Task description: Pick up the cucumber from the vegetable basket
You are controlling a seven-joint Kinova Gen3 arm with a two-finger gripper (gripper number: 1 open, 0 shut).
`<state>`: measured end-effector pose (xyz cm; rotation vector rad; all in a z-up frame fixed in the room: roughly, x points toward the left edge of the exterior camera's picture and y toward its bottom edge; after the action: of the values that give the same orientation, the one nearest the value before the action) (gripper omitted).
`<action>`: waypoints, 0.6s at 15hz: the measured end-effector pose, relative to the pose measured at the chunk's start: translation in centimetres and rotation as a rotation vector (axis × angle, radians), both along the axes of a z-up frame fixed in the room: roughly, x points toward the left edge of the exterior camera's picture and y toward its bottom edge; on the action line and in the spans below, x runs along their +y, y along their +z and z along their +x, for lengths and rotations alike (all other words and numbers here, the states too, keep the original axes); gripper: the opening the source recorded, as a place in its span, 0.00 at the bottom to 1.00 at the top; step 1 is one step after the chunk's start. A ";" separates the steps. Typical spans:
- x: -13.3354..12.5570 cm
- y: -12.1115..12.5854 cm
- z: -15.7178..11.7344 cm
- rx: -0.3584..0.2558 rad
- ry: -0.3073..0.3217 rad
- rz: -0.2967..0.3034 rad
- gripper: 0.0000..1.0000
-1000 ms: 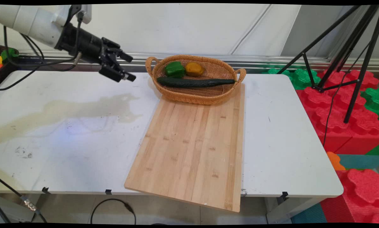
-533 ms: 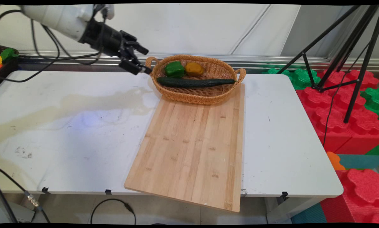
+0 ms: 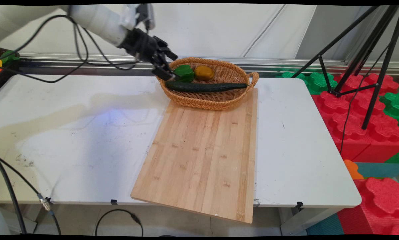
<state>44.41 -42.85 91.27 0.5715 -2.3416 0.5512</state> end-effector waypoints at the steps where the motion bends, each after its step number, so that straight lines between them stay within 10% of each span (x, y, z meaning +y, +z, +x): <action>1: -0.8 -0.4 -0.5 -0.009 -0.005 0.001 1.00; 9: -6.6 -4.4 -4.5 -0.068 -0.027 0.036 1.00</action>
<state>39.86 -49.46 86.83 0.5451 -2.4244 0.5250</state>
